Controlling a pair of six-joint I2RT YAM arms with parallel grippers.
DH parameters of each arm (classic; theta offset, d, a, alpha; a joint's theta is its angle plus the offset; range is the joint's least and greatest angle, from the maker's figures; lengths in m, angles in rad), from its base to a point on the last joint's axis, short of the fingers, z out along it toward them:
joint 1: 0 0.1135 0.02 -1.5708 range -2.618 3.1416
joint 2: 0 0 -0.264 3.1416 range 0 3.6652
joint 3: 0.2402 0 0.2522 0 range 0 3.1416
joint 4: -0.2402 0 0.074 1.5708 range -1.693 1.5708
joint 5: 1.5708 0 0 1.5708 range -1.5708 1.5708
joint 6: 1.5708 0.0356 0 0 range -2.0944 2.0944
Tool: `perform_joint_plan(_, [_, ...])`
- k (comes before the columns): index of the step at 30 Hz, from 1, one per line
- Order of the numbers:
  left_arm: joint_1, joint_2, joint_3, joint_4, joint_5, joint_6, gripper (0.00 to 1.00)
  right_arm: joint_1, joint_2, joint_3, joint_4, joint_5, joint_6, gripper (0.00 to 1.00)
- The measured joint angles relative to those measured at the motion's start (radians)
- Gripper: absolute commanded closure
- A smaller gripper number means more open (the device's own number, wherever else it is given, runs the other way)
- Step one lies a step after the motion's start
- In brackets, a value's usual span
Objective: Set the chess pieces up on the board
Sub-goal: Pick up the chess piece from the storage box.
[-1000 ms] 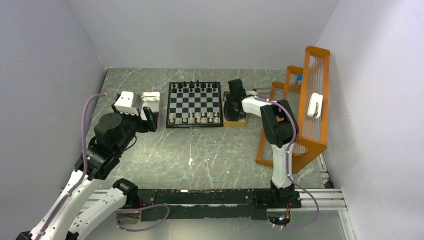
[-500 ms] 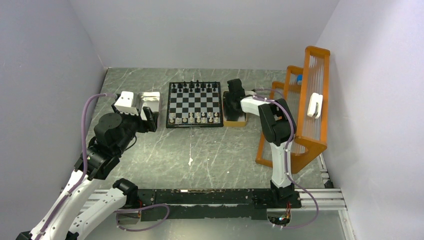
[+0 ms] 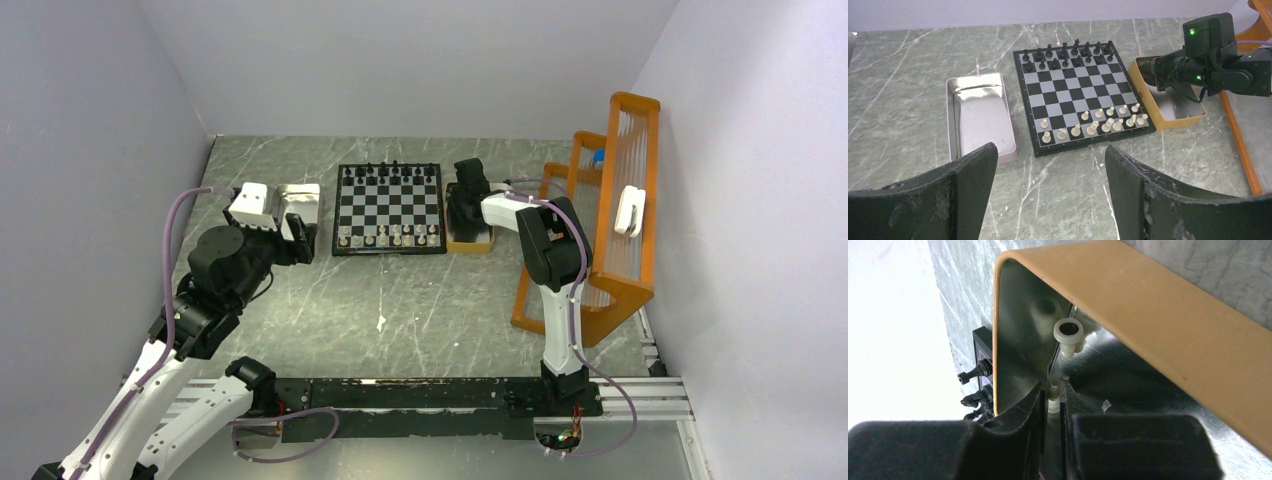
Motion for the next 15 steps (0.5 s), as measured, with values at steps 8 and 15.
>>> perform_joint_plan(8, [0.0, 0.0, 0.0, 0.0, 0.0, 0.0, 0.17, 0.0, -0.008, -0.024, 0.042, 0.005, -0.048, 0.87])
perform_joint_plan(15, [0.0, 0.0, 0.0, 0.0, 0.0, 0.0, 0.17, 0.0, -0.057, -0.071, 0.05, 0.026, -0.146, 0.89])
